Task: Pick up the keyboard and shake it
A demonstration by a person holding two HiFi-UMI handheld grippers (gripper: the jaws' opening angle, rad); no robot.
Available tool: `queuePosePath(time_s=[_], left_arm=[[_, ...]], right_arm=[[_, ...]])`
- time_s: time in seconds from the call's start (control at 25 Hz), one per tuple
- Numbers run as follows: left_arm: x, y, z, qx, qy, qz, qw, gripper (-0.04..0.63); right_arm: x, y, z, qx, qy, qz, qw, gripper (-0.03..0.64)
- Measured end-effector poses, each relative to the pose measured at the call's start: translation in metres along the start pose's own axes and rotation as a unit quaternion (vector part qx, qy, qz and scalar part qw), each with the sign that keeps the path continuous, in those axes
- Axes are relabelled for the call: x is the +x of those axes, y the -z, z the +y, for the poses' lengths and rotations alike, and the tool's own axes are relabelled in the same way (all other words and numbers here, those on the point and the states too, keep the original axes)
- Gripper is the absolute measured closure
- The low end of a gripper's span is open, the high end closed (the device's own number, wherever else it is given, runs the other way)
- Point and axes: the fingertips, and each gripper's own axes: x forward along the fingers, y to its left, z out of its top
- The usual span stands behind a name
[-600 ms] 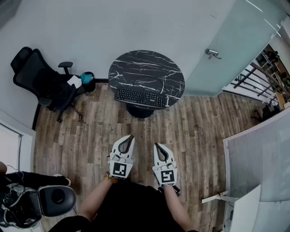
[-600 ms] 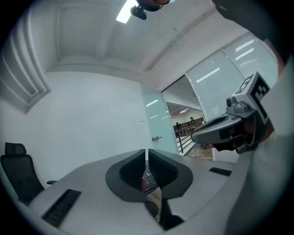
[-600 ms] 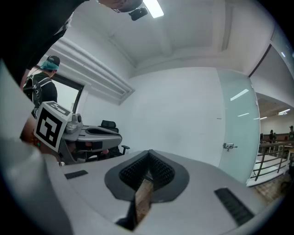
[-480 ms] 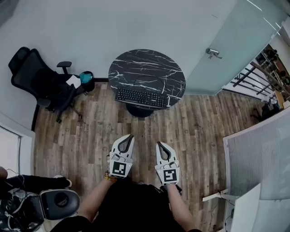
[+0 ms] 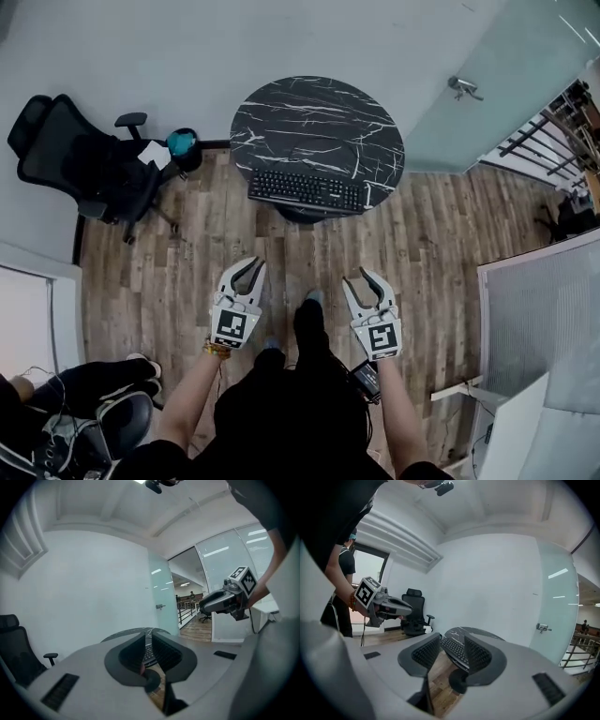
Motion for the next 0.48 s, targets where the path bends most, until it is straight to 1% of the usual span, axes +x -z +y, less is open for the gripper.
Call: queuePosePath(time_s=[0.08, 0.2, 0.28, 0.36, 0.48], left_arm=[[0.017, 0.012, 0.007, 0.014, 0.010, 0.019, 0.9997, 0.563], [0.049, 0.026, 0.020, 0.029, 0.010, 0.048, 0.9984, 0.555], [0.073, 0.034, 0.028, 0.035, 0.010, 0.068, 0.9970, 0.526], [0.095, 0.041, 0.035, 0.029, 0.008, 0.089, 0.9956, 0.479], [0.119, 0.056, 0.053, 0.010, -0.009, 0.126, 0.9919, 0.459]], right_arm=[[0.018, 0.008, -0.017, -0.011, -0.015, 0.007, 1.000, 0.433], [0.048, 0.023, -0.049, -0.015, -0.033, 0.010, 0.999, 0.422], [0.071, 0.033, -0.076, -0.007, -0.040, 0.013, 0.999, 0.416], [0.090, 0.041, -0.103, -0.005, -0.044, 0.022, 0.999, 0.411], [0.118, 0.053, -0.132, -0.011, -0.070, 0.033, 0.997, 0.400]])
